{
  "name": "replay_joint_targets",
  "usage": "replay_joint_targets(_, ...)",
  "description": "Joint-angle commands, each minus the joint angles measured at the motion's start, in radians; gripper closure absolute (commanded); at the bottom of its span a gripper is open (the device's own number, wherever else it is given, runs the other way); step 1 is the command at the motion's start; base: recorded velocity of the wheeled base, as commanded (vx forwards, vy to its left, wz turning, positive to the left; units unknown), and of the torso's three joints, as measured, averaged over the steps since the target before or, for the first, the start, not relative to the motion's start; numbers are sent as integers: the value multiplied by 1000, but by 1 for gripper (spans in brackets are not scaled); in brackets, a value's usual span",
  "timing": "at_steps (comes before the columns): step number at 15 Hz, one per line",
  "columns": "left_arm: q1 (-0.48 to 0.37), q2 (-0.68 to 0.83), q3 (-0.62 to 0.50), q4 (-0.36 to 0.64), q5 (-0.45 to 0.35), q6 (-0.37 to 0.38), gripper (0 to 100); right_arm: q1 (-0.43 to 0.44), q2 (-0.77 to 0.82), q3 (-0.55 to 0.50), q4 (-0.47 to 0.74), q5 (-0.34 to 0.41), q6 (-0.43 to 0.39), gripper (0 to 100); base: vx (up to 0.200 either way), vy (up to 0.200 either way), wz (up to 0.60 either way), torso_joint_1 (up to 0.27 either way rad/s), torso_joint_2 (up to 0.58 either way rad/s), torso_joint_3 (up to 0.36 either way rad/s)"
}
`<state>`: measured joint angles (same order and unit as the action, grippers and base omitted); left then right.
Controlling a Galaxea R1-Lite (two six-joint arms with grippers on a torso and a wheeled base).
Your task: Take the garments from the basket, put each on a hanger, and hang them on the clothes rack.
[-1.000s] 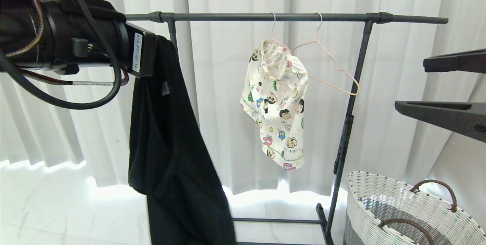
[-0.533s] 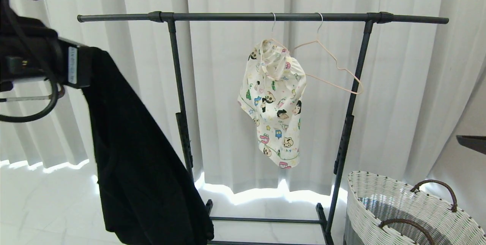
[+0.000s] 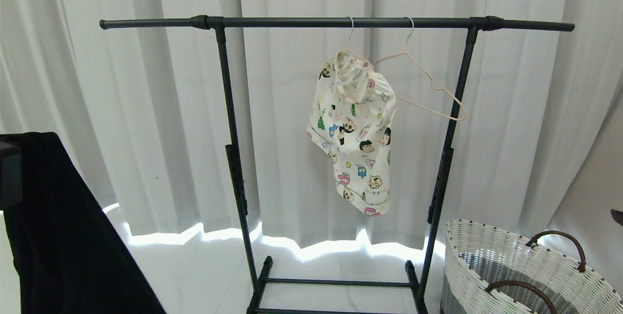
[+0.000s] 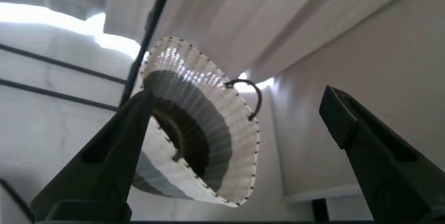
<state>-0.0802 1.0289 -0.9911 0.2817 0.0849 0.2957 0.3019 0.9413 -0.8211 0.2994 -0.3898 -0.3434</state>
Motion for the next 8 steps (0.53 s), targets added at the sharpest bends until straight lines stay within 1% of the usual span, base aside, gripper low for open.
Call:
replay_joint_targets(1, 2, -32, 9, -1, 1, 0, 100, -33, -24, 54, -31, 0, -14, 0, 0, 0, 0, 0, 0, 0)
replay_joint_targets(3, 2, -47, 17, 1, 1, 17, 100, -63, -22, 60, -49, 5, -12, 0, 0, 0, 0, 0, 0, 0)
replay_joint_targets(6, 2, -61, 37, -1, 1, 23, 100, -69, -22, 60, -51, 17, -8, 0, 0, 0, 0, 0, 0, 0)
replay_joint_targets(8, 0, -64, 48, -1, -1, 28, 100, -69, -24, 60, -59, 54, -6, 0, 0, 0, 0, 51, -154, -98)
